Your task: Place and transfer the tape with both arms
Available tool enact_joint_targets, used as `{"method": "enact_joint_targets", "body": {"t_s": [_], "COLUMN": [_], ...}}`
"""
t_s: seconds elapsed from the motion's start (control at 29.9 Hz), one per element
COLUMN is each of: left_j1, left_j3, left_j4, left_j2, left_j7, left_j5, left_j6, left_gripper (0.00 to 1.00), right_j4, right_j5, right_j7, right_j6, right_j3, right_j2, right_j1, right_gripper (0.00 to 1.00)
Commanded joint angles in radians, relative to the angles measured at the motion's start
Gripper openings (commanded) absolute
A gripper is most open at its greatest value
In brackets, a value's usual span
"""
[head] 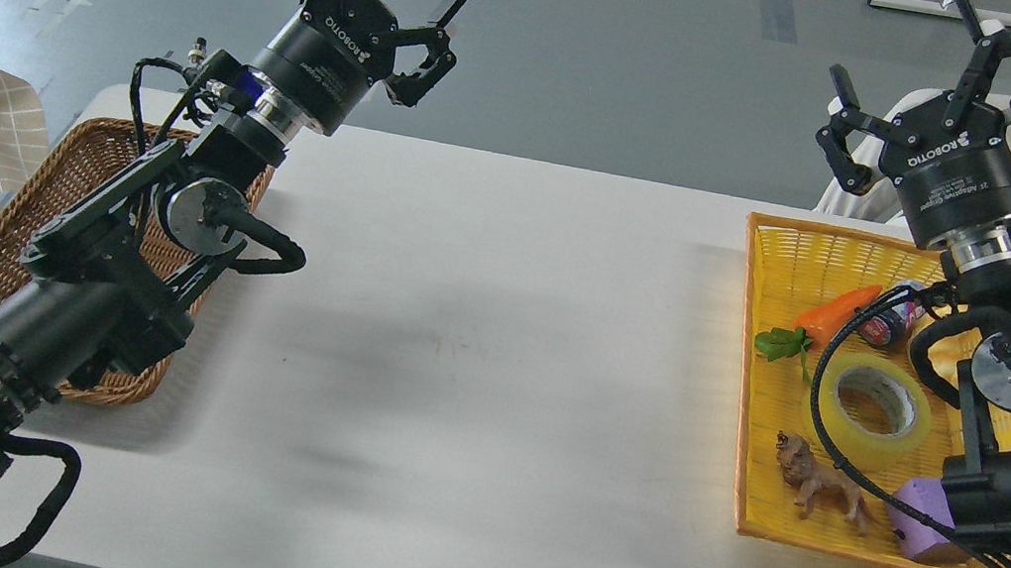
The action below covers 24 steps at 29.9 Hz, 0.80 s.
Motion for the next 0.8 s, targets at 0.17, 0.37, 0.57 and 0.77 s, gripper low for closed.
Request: {"method": "enact_joint_targets", "body": {"t_s": [0.17, 0.37, 0.57, 0.77], "left_j1": [0.002, 0.002, 0.002, 0.000], "left_j3": [0.002, 0.001, 0.001, 0.001], "left_j4": [0.000, 0.000, 0.000, 0.000], "left_j2": [-0.011, -0.008, -0.009, -0.011], "left_j7": [-0.001, -0.001, -0.001, -0.001], "left_j5": [0.000, 0.000, 0.000, 0.000], "left_j6": [0.000, 0.000, 0.000, 0.000], "left_gripper": [0.98, 0.98, 0.98, 0.98], "right_j4": [0.005, 0.006, 0.006, 0.006], "right_j5": [0.000, 0.000, 0.000, 0.000], "right_j7": [0.000, 0.000, 0.000, 0.000], "right_j6": [0.000, 0.000, 0.000, 0.000], "right_j3": [0.001, 0.001, 0.001, 0.001], "right_j2": [0.000, 0.000, 0.000, 0.000], "right_j1": [-0.001, 0.001, 0.001, 0.002], "right_gripper": [1.00, 1.00, 1.00, 1.00]}}
